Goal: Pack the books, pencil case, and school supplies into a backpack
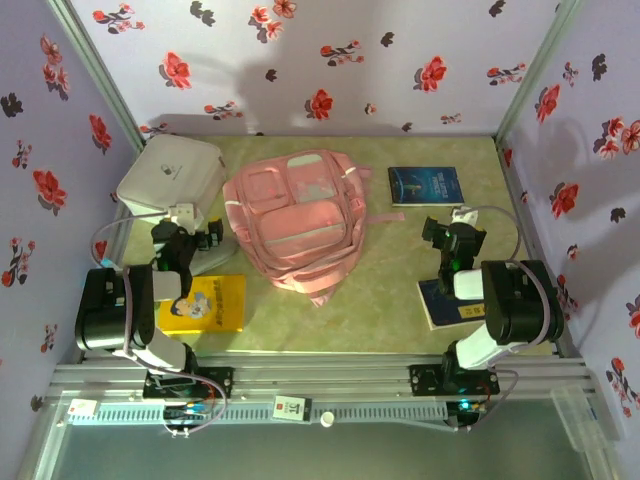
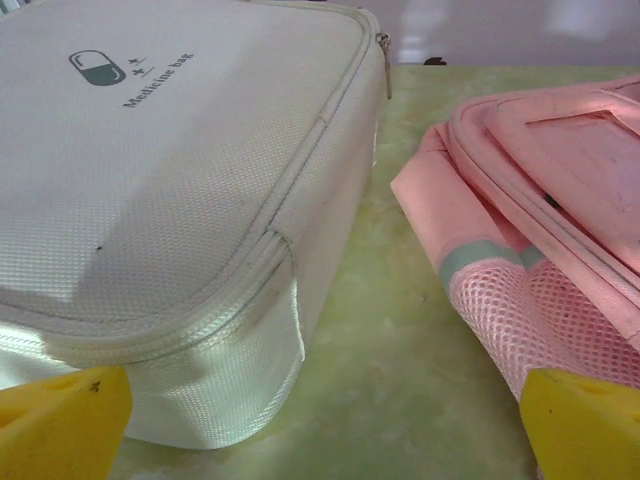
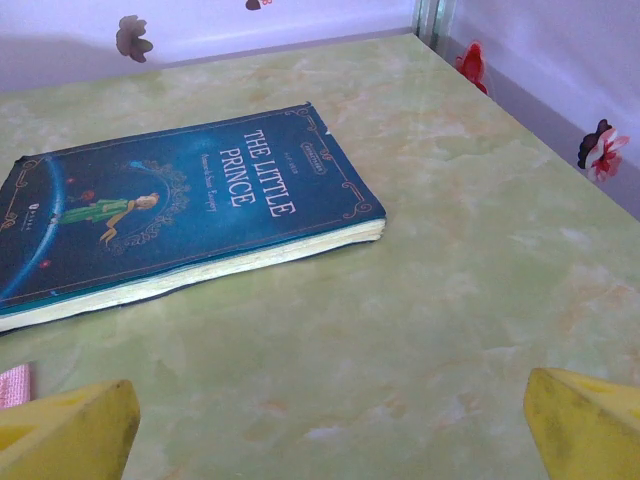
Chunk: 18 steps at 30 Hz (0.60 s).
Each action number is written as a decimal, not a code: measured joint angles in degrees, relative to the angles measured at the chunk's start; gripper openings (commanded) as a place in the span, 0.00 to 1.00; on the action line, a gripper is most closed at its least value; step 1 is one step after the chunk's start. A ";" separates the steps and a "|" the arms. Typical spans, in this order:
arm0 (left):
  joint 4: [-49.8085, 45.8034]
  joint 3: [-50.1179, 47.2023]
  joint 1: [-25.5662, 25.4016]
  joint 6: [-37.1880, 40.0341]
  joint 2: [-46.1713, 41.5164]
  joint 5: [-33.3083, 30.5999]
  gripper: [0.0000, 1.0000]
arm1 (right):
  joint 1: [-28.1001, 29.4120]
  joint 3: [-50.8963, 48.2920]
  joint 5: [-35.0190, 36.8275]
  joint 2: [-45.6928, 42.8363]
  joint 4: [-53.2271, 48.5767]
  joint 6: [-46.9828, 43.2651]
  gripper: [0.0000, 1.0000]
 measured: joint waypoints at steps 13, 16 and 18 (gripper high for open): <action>0.00 0.00 0.00 -0.20 0.00 -0.04 1.00 | 0.00 0.02 0.00 0.00 0.00 0.00 0.99; 0.00 0.00 0.00 -0.24 0.00 -0.07 1.00 | 0.00 0.02 0.00 0.00 0.00 0.00 0.99; 0.00 0.00 0.00 -0.35 0.00 -0.09 1.00 | 0.00 0.02 0.00 0.00 0.00 0.00 0.99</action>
